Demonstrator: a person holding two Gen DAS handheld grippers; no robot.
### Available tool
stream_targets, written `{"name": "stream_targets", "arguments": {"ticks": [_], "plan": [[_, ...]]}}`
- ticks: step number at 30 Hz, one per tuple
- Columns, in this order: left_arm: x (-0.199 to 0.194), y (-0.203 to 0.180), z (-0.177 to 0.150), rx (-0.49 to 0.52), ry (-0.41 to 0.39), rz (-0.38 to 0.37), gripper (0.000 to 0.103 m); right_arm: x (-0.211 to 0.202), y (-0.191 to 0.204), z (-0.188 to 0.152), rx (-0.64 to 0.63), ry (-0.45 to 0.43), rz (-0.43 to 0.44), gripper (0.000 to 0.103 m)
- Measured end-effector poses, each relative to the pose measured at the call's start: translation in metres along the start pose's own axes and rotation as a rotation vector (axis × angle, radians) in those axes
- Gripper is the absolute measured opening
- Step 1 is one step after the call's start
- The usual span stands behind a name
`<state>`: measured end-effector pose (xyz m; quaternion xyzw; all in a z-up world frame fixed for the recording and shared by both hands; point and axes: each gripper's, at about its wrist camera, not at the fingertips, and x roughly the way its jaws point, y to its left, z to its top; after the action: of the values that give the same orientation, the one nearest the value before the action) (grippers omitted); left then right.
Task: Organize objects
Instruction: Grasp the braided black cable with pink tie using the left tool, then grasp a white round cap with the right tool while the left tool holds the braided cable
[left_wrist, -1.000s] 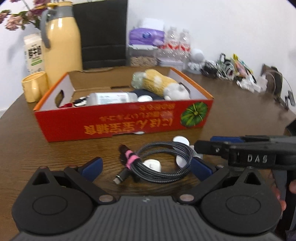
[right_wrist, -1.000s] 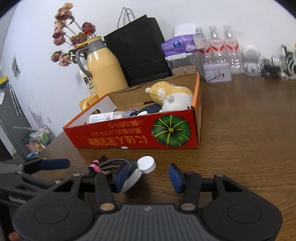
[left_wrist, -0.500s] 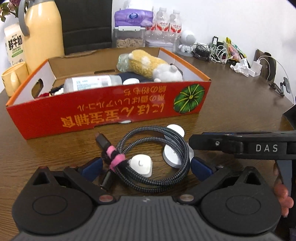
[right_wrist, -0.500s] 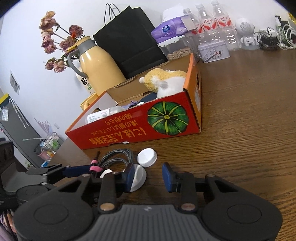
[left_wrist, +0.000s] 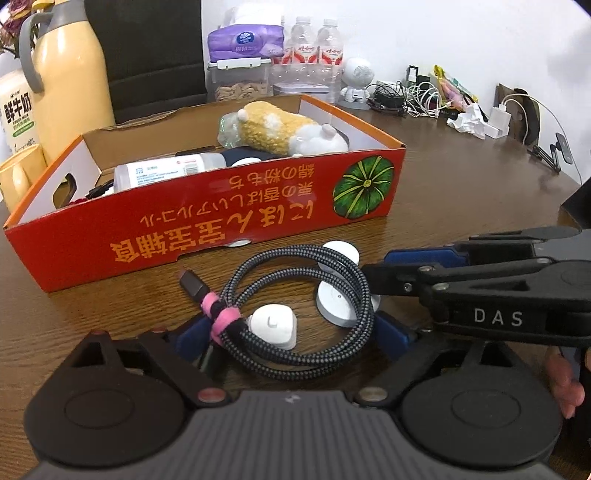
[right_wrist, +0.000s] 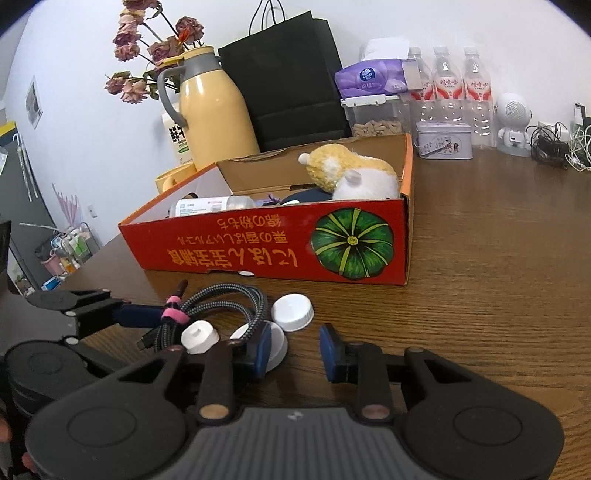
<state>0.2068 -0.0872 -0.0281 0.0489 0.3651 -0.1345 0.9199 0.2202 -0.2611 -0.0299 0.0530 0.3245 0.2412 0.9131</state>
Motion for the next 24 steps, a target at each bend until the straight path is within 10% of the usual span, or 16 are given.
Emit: {"name": "stream_targets", "arguments": {"ticks": [24], "plan": [[-0.049, 0.041, -0.023, -0.051, -0.093, 0.15, 0.089, -0.003, 0.022, -0.003, -0.132, -0.021, 0.009, 0.045]]}}
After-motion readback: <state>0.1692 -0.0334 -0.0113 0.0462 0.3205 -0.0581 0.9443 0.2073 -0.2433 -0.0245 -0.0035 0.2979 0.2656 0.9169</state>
